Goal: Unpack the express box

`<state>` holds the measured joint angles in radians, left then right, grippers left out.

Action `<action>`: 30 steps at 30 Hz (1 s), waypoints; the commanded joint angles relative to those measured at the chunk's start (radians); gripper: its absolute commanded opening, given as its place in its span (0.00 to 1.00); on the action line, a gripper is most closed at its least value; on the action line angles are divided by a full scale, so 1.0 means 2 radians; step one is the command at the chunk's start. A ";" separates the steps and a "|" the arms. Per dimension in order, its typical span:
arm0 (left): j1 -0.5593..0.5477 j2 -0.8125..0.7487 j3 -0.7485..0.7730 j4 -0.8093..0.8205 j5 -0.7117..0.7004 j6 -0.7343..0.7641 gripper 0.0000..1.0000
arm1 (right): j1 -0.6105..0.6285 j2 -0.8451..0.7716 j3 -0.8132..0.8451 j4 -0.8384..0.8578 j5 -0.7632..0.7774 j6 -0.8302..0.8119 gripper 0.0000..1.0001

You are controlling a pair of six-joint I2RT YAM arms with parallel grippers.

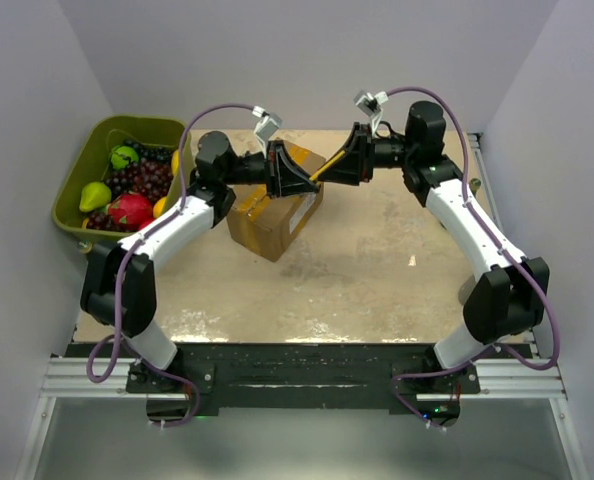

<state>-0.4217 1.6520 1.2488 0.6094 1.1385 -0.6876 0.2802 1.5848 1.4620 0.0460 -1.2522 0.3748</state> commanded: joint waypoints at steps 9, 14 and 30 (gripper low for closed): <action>-0.008 0.002 0.023 0.007 0.013 0.009 0.00 | 0.009 0.014 0.021 -0.021 -0.016 -0.030 0.14; -0.008 0.004 0.022 0.006 0.015 0.008 0.00 | 0.009 0.014 0.019 -0.021 -0.014 -0.029 0.00; -0.008 0.020 0.041 -0.042 0.027 0.042 0.00 | 0.007 0.031 0.020 0.043 -0.029 0.102 0.00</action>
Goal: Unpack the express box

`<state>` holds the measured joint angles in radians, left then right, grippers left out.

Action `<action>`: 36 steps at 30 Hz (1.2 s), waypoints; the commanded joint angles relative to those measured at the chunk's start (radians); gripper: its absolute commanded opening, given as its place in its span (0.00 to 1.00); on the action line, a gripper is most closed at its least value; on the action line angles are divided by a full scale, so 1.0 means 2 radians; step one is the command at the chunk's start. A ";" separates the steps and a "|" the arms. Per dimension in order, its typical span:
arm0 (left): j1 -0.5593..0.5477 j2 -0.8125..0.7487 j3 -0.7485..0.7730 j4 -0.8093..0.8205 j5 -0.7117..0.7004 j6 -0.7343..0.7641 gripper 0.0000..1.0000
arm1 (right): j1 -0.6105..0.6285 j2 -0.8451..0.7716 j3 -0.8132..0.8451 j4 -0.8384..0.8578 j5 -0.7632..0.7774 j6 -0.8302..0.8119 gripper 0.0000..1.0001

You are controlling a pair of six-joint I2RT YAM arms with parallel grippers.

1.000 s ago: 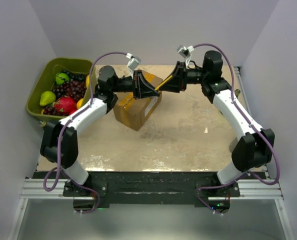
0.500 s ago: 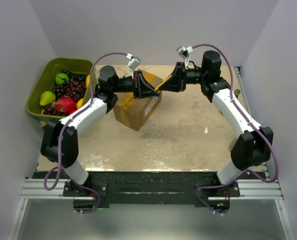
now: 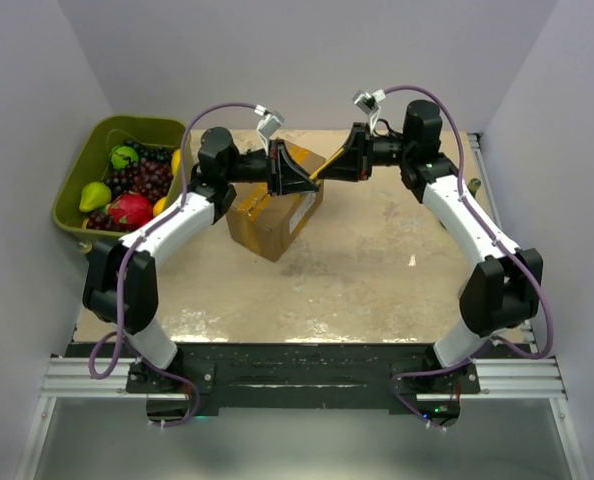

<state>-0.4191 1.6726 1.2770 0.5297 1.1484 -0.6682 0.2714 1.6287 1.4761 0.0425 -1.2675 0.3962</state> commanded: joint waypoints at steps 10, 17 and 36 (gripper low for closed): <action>-0.016 0.019 0.031 -0.015 0.046 0.040 0.00 | 0.019 0.001 0.016 -0.003 -0.019 0.001 0.00; -0.014 0.015 0.055 -0.123 -0.032 0.159 0.45 | 0.016 0.004 0.099 -0.158 0.063 -0.117 0.00; 0.098 -0.156 0.031 -0.346 -0.432 0.300 0.99 | -0.074 0.005 0.106 -0.108 0.249 -0.137 0.00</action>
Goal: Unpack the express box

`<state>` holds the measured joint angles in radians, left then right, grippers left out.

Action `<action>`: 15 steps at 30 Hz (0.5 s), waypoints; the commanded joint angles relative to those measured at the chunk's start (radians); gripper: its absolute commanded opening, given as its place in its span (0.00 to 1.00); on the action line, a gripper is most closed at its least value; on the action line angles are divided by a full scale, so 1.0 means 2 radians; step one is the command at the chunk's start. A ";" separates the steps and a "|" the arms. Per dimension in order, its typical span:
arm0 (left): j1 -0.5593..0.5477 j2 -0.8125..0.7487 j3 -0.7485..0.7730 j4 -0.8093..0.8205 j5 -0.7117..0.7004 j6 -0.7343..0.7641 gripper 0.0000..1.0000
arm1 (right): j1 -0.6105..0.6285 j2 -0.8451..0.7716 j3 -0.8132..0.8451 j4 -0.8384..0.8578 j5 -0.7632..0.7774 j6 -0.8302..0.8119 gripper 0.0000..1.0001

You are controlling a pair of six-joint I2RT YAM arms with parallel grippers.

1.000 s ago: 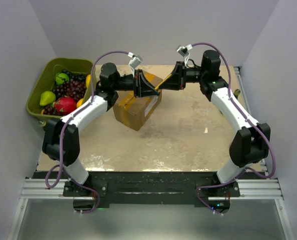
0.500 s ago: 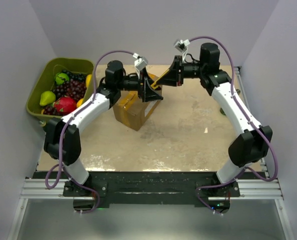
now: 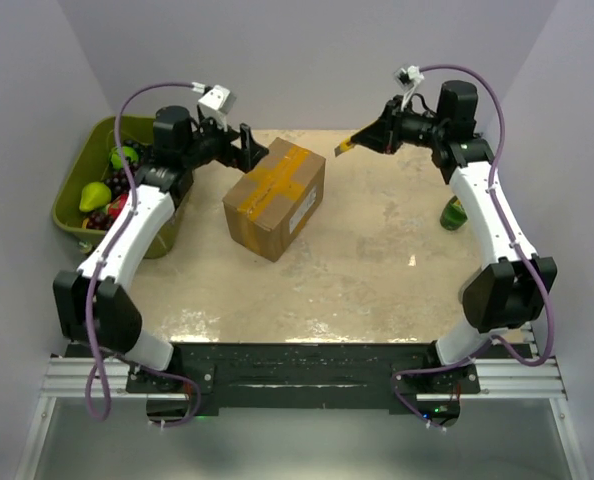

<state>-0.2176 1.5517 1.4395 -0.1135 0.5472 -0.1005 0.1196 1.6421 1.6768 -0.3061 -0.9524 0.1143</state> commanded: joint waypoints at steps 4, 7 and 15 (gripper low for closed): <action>-0.003 -0.194 -0.160 -0.017 -0.071 0.106 0.88 | 0.003 0.048 0.015 0.141 0.207 0.025 0.00; -0.003 -0.250 -0.197 -0.063 -0.095 0.171 0.44 | 0.005 0.105 0.023 0.197 0.244 0.037 0.00; -0.003 -0.195 -0.213 -0.150 -0.109 0.170 0.00 | 0.036 0.266 0.118 0.263 0.238 0.026 0.00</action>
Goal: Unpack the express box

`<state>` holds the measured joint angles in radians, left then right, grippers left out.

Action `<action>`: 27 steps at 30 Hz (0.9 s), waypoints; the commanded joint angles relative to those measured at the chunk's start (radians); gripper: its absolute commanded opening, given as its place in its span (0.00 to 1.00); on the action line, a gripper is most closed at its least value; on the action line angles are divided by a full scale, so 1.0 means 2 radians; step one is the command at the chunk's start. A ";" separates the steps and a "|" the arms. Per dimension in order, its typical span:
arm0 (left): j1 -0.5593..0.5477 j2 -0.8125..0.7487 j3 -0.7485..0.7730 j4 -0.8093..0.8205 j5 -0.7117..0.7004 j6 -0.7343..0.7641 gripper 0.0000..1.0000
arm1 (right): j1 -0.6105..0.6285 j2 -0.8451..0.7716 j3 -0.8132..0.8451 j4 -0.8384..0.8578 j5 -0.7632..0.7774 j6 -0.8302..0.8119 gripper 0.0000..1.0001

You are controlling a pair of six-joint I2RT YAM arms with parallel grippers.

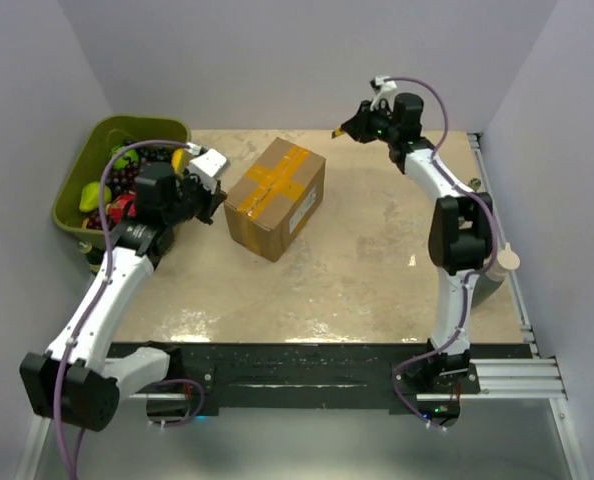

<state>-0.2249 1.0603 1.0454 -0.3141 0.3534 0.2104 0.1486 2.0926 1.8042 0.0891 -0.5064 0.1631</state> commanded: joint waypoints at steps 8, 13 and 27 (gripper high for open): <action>0.000 0.103 -0.069 0.011 -0.023 0.003 0.00 | 0.053 0.104 0.090 0.085 0.014 -0.006 0.00; 0.001 0.176 -0.030 0.014 -0.052 -0.002 0.00 | 0.069 0.061 0.009 0.090 0.014 -0.026 0.00; 0.004 0.241 -0.007 0.093 0.014 -0.027 0.00 | 0.125 -0.184 -0.233 -0.015 0.033 -0.099 0.00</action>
<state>-0.2077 1.5326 1.0267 -0.2634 0.2890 0.1936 0.3149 1.8805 1.4288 0.1310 -0.4259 0.0044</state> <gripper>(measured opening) 0.012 0.183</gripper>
